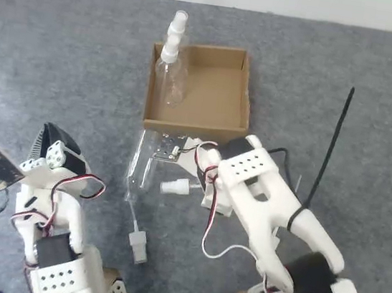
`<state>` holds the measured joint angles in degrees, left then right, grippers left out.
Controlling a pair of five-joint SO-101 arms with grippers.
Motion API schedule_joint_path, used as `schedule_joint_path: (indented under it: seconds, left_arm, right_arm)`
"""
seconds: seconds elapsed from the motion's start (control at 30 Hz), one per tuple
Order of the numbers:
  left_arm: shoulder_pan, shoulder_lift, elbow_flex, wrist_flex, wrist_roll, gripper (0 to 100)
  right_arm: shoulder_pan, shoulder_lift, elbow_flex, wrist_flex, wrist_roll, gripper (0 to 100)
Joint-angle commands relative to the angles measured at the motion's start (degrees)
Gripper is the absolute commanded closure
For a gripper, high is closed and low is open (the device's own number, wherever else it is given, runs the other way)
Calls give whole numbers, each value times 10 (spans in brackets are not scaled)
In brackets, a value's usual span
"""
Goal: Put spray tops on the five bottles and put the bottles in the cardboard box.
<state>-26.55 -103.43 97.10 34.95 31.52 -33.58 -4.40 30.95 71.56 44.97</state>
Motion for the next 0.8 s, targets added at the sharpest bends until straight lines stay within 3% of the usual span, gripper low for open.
schedule_joint_path:
  seconds: [0.0, 0.3, 0.53, 0.77]
  left_arm:
    - [-1, -10, -6, -8, -4, 985]
    - [-1, -10, -6, -8, -24, 985]
    - [-1, -10, -6, -7, -25, 985]
    - [-1, -10, -6, -7, -26, 985]
  right_arm:
    - [22, 7, -38, 0, 25, 691]
    - [42, 56, -37, -40, 25, 695]
    - [42, 35, -60, -32, 23, 957]
    - [39, -16, -110, 82, 25, 971]
